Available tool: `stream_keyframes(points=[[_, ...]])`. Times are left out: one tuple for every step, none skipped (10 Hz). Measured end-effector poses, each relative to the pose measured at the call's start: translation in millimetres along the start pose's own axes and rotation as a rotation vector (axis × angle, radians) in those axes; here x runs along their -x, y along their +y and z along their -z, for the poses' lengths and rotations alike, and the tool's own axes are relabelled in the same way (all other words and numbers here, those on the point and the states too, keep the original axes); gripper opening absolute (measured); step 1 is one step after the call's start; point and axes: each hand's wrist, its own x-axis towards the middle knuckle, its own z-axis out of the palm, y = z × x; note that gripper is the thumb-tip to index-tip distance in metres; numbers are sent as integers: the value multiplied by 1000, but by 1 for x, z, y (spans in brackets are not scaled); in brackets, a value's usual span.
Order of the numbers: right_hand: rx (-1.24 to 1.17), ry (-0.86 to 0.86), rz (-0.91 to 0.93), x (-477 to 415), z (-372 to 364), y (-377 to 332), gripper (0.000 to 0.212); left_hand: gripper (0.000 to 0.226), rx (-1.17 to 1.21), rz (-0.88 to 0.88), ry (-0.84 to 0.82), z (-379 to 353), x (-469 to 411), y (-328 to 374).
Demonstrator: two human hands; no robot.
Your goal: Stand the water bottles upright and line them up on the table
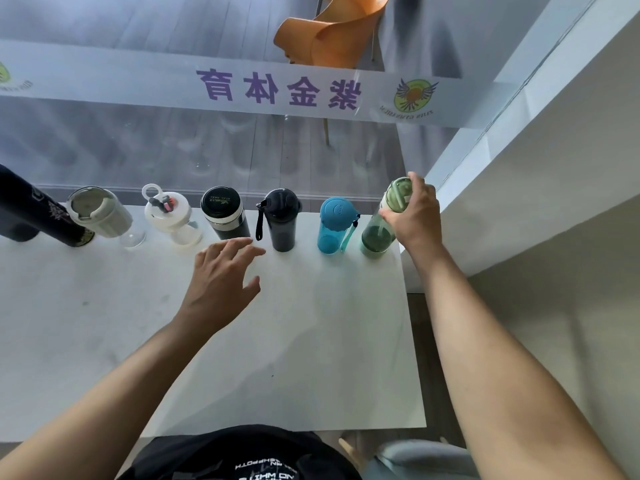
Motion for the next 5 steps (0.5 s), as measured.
stream_keyframes(points=[[46, -27, -6, -3, 0, 1, 89, 47, 10, -11, 5, 2, -3, 4], [70, -34, -14, 2, 0, -3, 95, 47, 8, -18, 22, 7, -4, 5], [128, 74, 53, 16, 6, -19, 83, 45, 6, -15, 37, 20, -7, 1], [151, 176, 147, 30, 8, -42, 70, 43, 16, -10, 85, 34, -7, -5], [76, 170, 290, 51, -2, -81, 62, 45, 26, 16, 157, 53, -3, -20]])
